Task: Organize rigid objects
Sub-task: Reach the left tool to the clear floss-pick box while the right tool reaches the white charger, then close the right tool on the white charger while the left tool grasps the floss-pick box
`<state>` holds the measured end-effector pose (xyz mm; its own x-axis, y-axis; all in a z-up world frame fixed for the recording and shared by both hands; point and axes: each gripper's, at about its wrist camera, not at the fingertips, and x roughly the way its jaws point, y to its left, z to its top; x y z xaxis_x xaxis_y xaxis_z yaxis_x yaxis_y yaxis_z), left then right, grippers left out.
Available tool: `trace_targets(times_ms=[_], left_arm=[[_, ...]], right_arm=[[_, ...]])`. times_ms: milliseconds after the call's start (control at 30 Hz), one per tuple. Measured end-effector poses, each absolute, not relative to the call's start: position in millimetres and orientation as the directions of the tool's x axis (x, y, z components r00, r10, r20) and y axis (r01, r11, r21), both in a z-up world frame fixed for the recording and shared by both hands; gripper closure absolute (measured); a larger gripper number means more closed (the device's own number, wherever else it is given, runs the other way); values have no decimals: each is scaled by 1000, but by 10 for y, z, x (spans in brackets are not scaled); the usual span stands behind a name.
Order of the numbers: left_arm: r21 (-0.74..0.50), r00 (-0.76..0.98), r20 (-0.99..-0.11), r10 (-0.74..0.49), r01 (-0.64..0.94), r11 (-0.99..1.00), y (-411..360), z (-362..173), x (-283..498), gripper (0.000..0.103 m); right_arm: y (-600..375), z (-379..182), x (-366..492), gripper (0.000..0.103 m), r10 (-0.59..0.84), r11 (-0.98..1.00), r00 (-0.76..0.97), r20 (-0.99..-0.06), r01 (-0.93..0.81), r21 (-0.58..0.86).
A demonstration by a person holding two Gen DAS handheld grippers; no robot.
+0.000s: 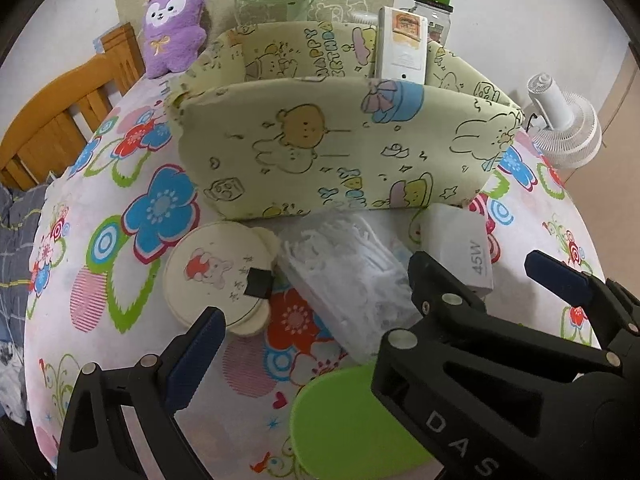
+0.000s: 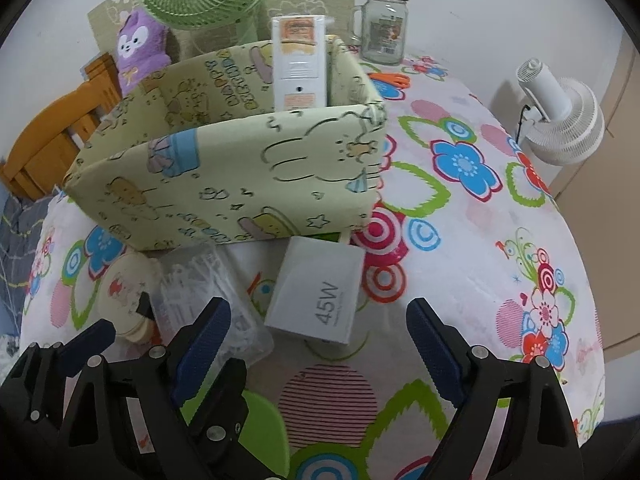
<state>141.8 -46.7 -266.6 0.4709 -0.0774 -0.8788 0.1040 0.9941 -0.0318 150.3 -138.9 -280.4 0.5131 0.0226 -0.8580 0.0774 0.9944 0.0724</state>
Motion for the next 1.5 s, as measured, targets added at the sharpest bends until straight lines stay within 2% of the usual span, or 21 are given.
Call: trace_targets(times_ms=[433, 667, 767, 800, 1267, 1500], left_arm=[[-10, 410, -912, -25, 40, 999, -610, -2807, 1583, 0], [30, 410, -912, 26, 3, 1000, -617, -2857, 1643, 0], [35, 415, -909, 36, -11, 999, -626, -2873, 1647, 0], [37, 416, -909, 39, -13, 999, -631, -2874, 1648, 0], [46, 435, -900, 12, 67, 997, -1064, -2835, 1643, 0], [96, 447, -892, 58, 62, 993, -1146, -2853, 1767, 0]], right_arm=[[-1545, -2927, 1702, 13, 14, 996, 498, -867, 74, 59], [-1533, -3042, 1828, 29, 87, 992, 477, -875, 38, 119], [-1517, -3043, 1848, 45, 88, 994, 473, -877, 11, 106], [-1515, -3040, 1853, 46, 80, 995, 471, -879, 8, 95], [-1829, -3021, 1760, 49, 6, 995, 433, -901, 91, 50], [-1908, -2977, 1748, 50, 7, 992, 432, -902, 107, 59]])
